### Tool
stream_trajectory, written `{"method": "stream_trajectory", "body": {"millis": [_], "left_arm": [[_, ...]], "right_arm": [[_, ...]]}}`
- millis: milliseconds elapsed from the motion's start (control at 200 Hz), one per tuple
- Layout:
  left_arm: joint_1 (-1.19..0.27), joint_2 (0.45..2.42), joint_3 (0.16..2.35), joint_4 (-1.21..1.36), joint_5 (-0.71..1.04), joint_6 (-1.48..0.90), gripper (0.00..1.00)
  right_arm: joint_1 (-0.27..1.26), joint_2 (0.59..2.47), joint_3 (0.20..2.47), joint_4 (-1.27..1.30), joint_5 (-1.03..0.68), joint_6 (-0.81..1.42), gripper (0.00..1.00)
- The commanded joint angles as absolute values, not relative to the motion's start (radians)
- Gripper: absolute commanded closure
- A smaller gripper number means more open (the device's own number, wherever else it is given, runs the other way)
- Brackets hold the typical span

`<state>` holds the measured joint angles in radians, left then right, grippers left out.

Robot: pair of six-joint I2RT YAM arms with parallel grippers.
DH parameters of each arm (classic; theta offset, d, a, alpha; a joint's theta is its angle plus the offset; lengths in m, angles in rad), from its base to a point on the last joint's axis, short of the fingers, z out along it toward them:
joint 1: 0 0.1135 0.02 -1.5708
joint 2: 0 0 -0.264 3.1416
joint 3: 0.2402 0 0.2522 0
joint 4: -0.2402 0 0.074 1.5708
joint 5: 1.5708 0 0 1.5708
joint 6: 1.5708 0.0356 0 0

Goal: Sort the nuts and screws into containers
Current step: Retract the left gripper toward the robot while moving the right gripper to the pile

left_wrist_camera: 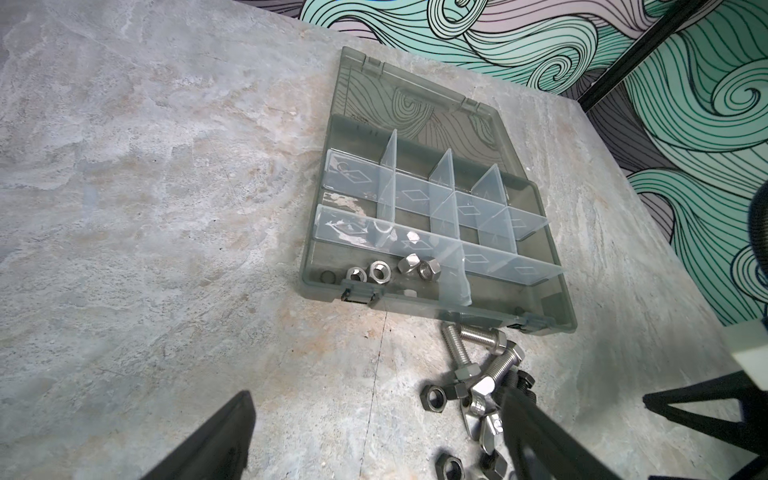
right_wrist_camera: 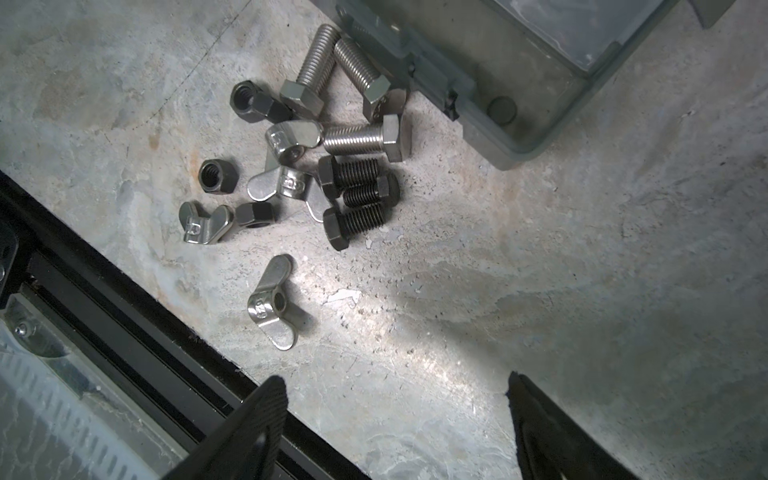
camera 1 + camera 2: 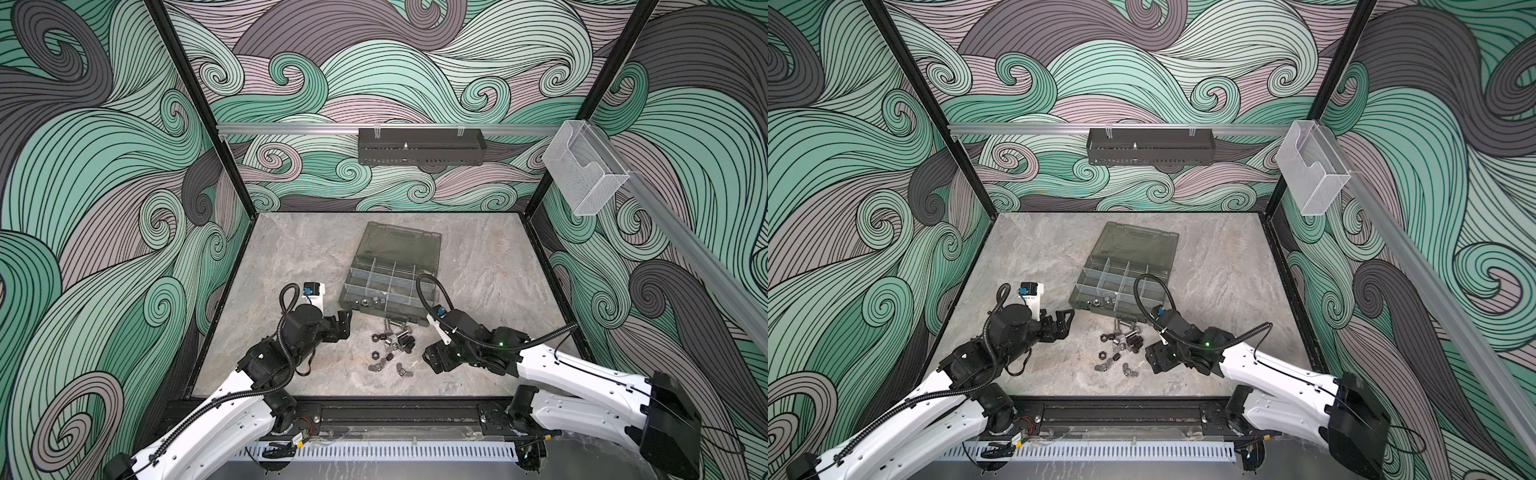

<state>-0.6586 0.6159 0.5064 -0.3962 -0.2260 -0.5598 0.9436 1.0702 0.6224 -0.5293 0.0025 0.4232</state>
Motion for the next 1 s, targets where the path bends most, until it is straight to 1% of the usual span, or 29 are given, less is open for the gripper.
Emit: {"method": "stream_trajectory", "body": {"millis": [0, 230, 290, 450, 580, 801, 991], "left_arm": [[-0.649, 0.591, 0.5, -0.412, -0.249, -0.595, 0.04], [-0.648, 0.58, 0.489, -0.422, -0.232, -0.624, 0.04], [-0.648, 0.575, 0.487, -0.431, -0.23, -0.632, 0.04], [-0.649, 0.55, 0.477, -0.448, -0.231, -0.646, 0.04], [-0.648, 0.523, 0.461, -0.452, -0.233, -0.653, 0.04], [-0.649, 0.495, 0.443, -0.463, -0.247, -0.668, 0.04], [-0.648, 0.488, 0.443, -0.478, -0.262, -0.678, 0.04]], "right_arm": [[0.949, 1.118, 0.683, -0.489, 0.049, 0.402, 0.18], [0.952, 1.219, 0.729, -0.426, 0.091, 0.407, 0.25], [0.952, 1.244, 0.744, -0.415, 0.093, 0.4, 0.29], [0.964, 1.287, 0.762, -0.396, 0.059, 0.39, 0.38], [0.996, 1.303, 0.754, -0.391, 0.029, 0.376, 0.43], [1.075, 1.31, 0.727, -0.389, -0.019, 0.343, 0.45], [1.13, 1.367, 0.729, -0.384, -0.03, 0.327, 0.47]]}}
